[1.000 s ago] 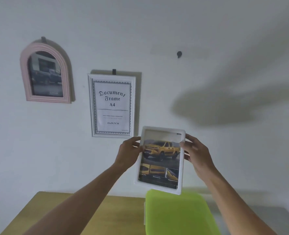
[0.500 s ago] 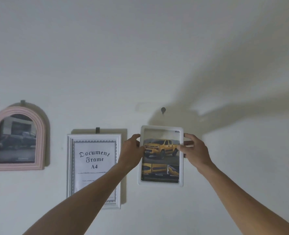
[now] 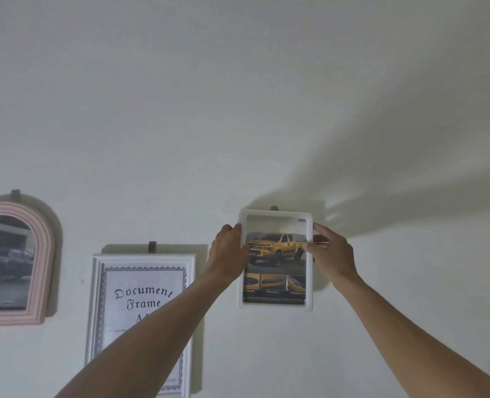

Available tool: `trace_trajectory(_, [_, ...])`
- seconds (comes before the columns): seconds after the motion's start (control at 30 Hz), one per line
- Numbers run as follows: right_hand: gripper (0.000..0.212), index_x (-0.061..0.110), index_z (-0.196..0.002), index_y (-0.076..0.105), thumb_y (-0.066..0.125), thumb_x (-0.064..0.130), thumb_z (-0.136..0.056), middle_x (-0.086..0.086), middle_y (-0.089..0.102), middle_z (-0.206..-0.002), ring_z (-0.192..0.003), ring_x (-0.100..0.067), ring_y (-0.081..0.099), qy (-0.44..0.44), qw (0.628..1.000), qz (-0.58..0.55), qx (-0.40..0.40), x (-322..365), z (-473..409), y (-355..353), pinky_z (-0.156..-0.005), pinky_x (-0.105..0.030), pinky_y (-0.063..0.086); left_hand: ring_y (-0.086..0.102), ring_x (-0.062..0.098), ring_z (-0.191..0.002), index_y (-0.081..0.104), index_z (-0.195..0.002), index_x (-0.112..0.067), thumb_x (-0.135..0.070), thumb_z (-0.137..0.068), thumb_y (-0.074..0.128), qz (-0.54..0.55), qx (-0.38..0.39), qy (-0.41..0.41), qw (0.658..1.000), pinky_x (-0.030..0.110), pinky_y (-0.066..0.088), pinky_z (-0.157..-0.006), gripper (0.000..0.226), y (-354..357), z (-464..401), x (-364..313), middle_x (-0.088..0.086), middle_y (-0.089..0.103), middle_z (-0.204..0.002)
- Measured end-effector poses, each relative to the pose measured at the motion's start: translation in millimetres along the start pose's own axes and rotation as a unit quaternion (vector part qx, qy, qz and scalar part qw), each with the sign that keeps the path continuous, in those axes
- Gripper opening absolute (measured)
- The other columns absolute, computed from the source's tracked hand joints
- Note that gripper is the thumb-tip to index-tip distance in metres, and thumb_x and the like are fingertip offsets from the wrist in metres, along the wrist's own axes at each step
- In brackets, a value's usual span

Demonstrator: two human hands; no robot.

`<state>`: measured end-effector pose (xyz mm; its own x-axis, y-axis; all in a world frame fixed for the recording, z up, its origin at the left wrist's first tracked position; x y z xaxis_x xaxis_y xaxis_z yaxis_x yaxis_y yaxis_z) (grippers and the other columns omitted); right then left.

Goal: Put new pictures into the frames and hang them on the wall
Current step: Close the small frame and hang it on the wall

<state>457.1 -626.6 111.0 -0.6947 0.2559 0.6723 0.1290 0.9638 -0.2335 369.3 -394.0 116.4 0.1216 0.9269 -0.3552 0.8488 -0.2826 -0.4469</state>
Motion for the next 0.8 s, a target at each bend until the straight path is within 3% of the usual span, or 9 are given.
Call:
trace_trajectory(0.13, [0.044,0.021,-0.127,0.065,0.072,0.011,-0.084,0.003,0.069,-0.091,-0.089,-0.022,0.066,-0.010,1.000,0.007,0.010,-8,-4,5,-0.085,-0.043,0.057,0.055,0.021,-0.079,0.059,-0.105,-0.013,-0.026,-0.091,0.063,-0.010,0.006,-0.012,1.000,0.027,0.046,-0.064,0.019,7,3,1,0.003,0.055,-0.097])
trace_trajectory(0.3, [0.047,0.020,-0.129,0.063,0.074,0.012,-0.084,0.003,0.070,-0.094,-0.086,-0.016,0.066,-0.032,0.999,-0.006,0.005,-9,-9,8,-0.069,-0.013,0.045,0.059,0.023,-0.082,0.057,-0.104,-0.013,-0.023,-0.091,0.060,-0.026,-0.011,-0.019,0.999,0.030,0.050,-0.066,0.017,3,2,2,0.002,0.054,-0.096])
trace_trajectory(0.43, [0.048,0.019,-0.129,0.062,0.074,0.008,-0.084,0.001,0.071,-0.095,-0.084,-0.014,0.066,-0.043,0.999,-0.008,0.011,-8,-12,13,-0.066,-0.009,0.042,0.059,0.023,-0.083,0.057,-0.104,-0.013,-0.025,-0.090,0.061,-0.043,-0.011,-0.025,0.999,0.034,0.054,-0.070,0.019,1,0,4,0.002,0.054,-0.097])
trace_trajectory(0.63, [0.044,0.017,-0.127,0.062,0.072,0.006,-0.085,0.001,0.069,-0.089,-0.078,-0.012,0.065,-0.046,0.999,0.001,-0.002,-16,-10,13,-0.065,-0.011,0.043,0.052,0.020,-0.076,0.057,-0.102,-0.010,-0.022,-0.092,0.059,-0.050,0.007,-0.021,0.999,0.023,0.038,-0.060,0.016,8,5,2,0.001,0.049,-0.093])
trace_trajectory(0.73, [0.041,0.018,-0.123,0.063,0.073,0.007,-0.085,0.002,0.069,-0.089,-0.080,-0.016,0.066,-0.061,0.998,0.007,-0.002,-16,-11,13,-0.074,-0.026,0.054,0.052,0.021,-0.078,0.057,-0.106,-0.008,-0.018,-0.092,0.059,-0.052,0.001,-0.022,0.998,0.026,0.041,-0.064,0.017,7,5,1,0.002,0.049,-0.094])
trace_trajectory(0.8, [0.040,0.019,-0.123,0.063,0.074,0.010,-0.085,0.002,0.069,-0.089,-0.081,-0.017,0.067,-0.068,0.998,0.016,0.001,-17,-11,13,-0.076,-0.030,0.053,0.051,0.021,-0.078,0.057,-0.110,-0.009,-0.018,-0.092,0.058,-0.054,-0.004,-0.021,0.998,0.027,0.042,-0.065,0.021,7,6,-1,0.002,0.049,-0.094])
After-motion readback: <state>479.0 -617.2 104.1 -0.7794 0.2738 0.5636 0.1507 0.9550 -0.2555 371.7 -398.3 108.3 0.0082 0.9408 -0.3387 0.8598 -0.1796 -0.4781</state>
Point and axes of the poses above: each hand's wrist, its own z-axis away from the middle knuckle, its own y-axis out of the palm, x = y × z, the point moved 10 cm from there along -z, towards the middle knuckle
